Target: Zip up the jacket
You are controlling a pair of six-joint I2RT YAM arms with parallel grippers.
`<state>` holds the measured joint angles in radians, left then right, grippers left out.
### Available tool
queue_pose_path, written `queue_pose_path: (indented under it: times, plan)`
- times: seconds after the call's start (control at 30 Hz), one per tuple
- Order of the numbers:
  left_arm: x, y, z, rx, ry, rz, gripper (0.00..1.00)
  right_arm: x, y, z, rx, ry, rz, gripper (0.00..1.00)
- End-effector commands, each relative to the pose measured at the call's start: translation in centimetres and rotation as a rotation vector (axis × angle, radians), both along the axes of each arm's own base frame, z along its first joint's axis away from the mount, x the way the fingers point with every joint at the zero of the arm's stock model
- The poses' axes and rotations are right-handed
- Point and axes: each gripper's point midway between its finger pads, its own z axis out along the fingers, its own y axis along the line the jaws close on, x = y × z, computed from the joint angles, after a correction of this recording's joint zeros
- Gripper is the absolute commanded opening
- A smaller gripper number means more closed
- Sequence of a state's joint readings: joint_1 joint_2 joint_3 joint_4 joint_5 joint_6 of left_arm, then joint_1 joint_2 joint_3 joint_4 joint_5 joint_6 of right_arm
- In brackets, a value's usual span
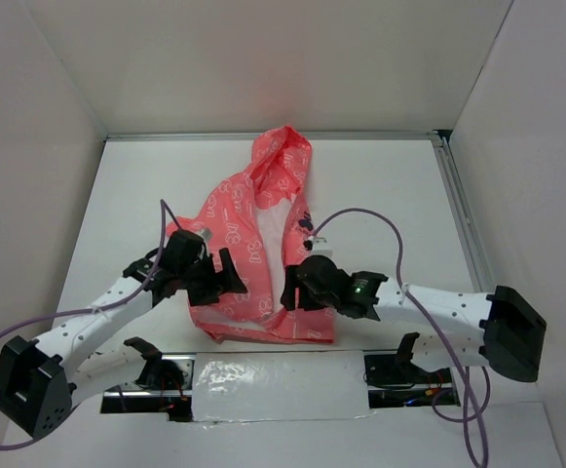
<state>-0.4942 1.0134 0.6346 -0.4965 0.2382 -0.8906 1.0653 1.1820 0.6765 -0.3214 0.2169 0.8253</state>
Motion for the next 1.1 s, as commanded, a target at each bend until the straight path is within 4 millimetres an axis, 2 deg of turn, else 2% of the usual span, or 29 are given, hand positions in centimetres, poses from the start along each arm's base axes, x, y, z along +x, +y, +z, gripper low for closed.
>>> queue_pose_path:
  times: [0.0, 0.07, 0.13, 0.17, 0.2, 0.23, 0.27, 0.3, 0.4, 0.43, 0.5, 0.53, 0.57, 0.63, 0.7, 0.77, 0.8, 0.83, 0.93, 0.97, 1.0, 1.07]
  plan:
    - [0.7, -1.1, 0.4, -0.028, -0.034, -0.027, 0.99, 5.0, 0.6, 1.5, 0.074, -0.018, -0.188, 0.70]
    - [0.5, -1.2, -0.3, -0.022, -0.008, -0.028, 0.99, 6.3, 1.3, 0.8, 0.067, -0.017, -0.176, 0.65]
    - [0.0, -1.0, -1.2, -0.003, 0.024, -0.017, 0.99, 7.8, 1.9, 1.0, 0.028, -0.039, -0.165, 0.65]
    - [-0.2, -0.9, -1.6, 0.004, 0.049, -0.006, 0.99, 7.7, 1.4, -1.2, -0.063, 0.007, -0.167, 0.54]
    - [-0.3, -0.7, -1.7, 0.015, 0.057, 0.007, 0.99, 8.7, 2.3, -0.3, -0.074, -0.013, -0.181, 0.42]
    - [-0.5, -0.6, -1.7, 0.016, 0.061, 0.011, 0.99, 8.7, 2.8, -0.7, -0.099, -0.007, -0.156, 0.25]
    - [-0.9, -0.5, -2.0, 0.019, 0.067, 0.011, 0.99, 8.6, 3.3, -1.8, -0.137, 0.007, -0.131, 0.20]
    - [-0.9, -0.4, -1.9, 0.020, 0.059, 0.019, 0.99, 8.5, 4.8, -1.2, -0.128, -0.009, -0.084, 0.16]
    - [-1.1, 0.4, -1.4, 0.036, 0.042, 0.058, 0.99, 8.1, 7.4, -1.4, -0.141, -0.007, -0.001, 0.11]
    - [-1.4, 0.7, -1.0, 0.037, 0.039, 0.073, 0.99, 7.0, 8.6, -1.8, -0.133, 0.010, 0.057, 0.12]
    - [-1.5, 1.0, -0.7, 0.040, 0.027, 0.084, 0.99, 6.4, 10.7, -0.9, -0.102, -0.007, 0.130, 0.18]
    - [-1.6, 1.1, -0.4, 0.031, 0.012, 0.088, 0.99, 5.2, 11.8, -0.8, -0.075, 0.016, 0.185, 0.34]
    - [-1.8, 1.2, -0.4, 0.029, 0.010, 0.084, 0.99, 4.9, 12.4, -0.7, -0.047, 0.013, 0.217, 0.49]
    - [-2.0, 1.3, -0.1, 0.018, -0.001, 0.082, 0.99, 4.2, 12.6, -0.4, -0.008, 0.037, 0.243, 0.76]
    - [-2.2, 1.3, 0.1, 0.011, -0.007, 0.080, 0.99, 4.0, 12.2, 0.1, 0.006, 0.027, 0.236, 0.91]
    - [-2.1, 1.3, 0.1, 0.013, -0.010, 0.083, 0.99, 3.3, 10.9, 0.9, 0.015, 0.009, 0.213, 0.96]
    - [-2.1, 1.3, 0.0, 0.015, -0.008, 0.083, 0.99, 3.1, 10.2, 2.6, 0.043, -0.017, 0.198, 0.96]
    - [-2.1, 1.3, 0.0, 0.012, -0.006, 0.080, 0.99, 2.5, 8.8, 1.8, 0.018, -0.008, 0.171, 0.96]
    - [-1.6, 0.6, -0.2, 0.000, -0.012, 0.055, 0.99, 0.0, 5.9, 2.6, 0.038, -0.015, 0.151, 0.96]
    - [-1.6, 0.4, -0.3, -0.005, -0.008, 0.050, 0.99, -0.6, 5.1, 2.2, 0.031, -0.003, 0.146, 0.96]
    - [-1.5, 0.3, -0.4, -0.006, -0.009, 0.041, 0.99, -1.7, 3.4, 0.2, -0.014, 0.041, 0.136, 0.96]
    - [-1.3, -0.3, -0.8, -0.016, -0.001, 0.025, 0.99, -3.2, 1.4, -1.7, -0.071, 0.090, 0.116, 0.96]
